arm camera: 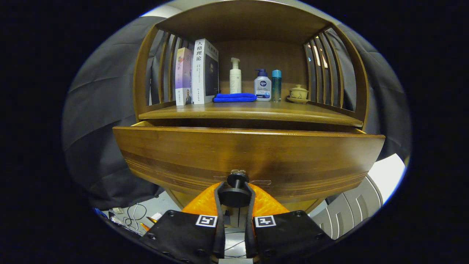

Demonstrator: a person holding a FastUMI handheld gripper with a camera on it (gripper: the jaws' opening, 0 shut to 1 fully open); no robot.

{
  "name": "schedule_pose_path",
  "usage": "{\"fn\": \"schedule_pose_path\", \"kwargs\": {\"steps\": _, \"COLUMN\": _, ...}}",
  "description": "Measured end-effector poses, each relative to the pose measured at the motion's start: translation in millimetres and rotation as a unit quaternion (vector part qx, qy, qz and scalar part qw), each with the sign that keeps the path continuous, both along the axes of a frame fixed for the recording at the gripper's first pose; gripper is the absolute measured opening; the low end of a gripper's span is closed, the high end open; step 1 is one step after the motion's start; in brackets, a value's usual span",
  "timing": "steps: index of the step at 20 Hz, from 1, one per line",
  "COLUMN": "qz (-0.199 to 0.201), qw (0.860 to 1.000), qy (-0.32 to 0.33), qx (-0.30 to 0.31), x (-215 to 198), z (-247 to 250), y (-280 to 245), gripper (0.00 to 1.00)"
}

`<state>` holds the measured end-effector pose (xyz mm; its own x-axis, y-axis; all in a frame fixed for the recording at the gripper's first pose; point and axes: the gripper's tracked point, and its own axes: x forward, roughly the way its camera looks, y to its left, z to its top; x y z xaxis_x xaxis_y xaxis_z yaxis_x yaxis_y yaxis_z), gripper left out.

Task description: Pull open the drawer, take out the items inside it, and place them on the countertop above the cabinet.

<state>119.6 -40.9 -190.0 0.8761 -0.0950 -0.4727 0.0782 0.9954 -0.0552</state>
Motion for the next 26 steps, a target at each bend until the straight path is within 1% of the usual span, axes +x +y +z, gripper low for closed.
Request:
{"fn": "schedule_pose_path", "kwargs": {"steps": 10, "qz": 0.027, "qw": 1.000, "qy": 0.005, "qx": -0.005, "x": -55, "z": -3, "y": 12, "gripper": 0.23}}
{"fn": "schedule_pose_path", "kwargs": {"steps": 11, "qz": 0.030, "qw": 1.000, "qy": -0.005, "qx": -0.007, "x": -60, "z": 1, "y": 14, "gripper": 0.23}}
{"fn": "schedule_pose_path", "kwargs": {"steps": 12, "qz": 0.031, "qw": 0.999, "qy": 0.002, "qx": -0.011, "x": -66, "z": -2, "y": 14, "gripper": 0.23}}
{"fn": "schedule_pose_path", "kwargs": {"steps": 16, "qz": 0.041, "qw": 0.999, "qy": -0.002, "qx": -0.011, "x": -85, "z": -1, "y": 21, "gripper": 0.23}}
{"fn": "schedule_pose_path", "kwargs": {"steps": 20, "qz": 0.057, "qw": 0.998, "qy": 0.000, "qx": -0.011, "x": -101, "z": -1, "y": 29, "gripper": 0.23}}
{"fn": "schedule_pose_path", "kwargs": {"steps": 26, "qz": 0.067, "qw": 0.998, "qy": -0.003, "qx": -0.011, "x": -120, "z": -2, "y": 32, "gripper": 0.23}}
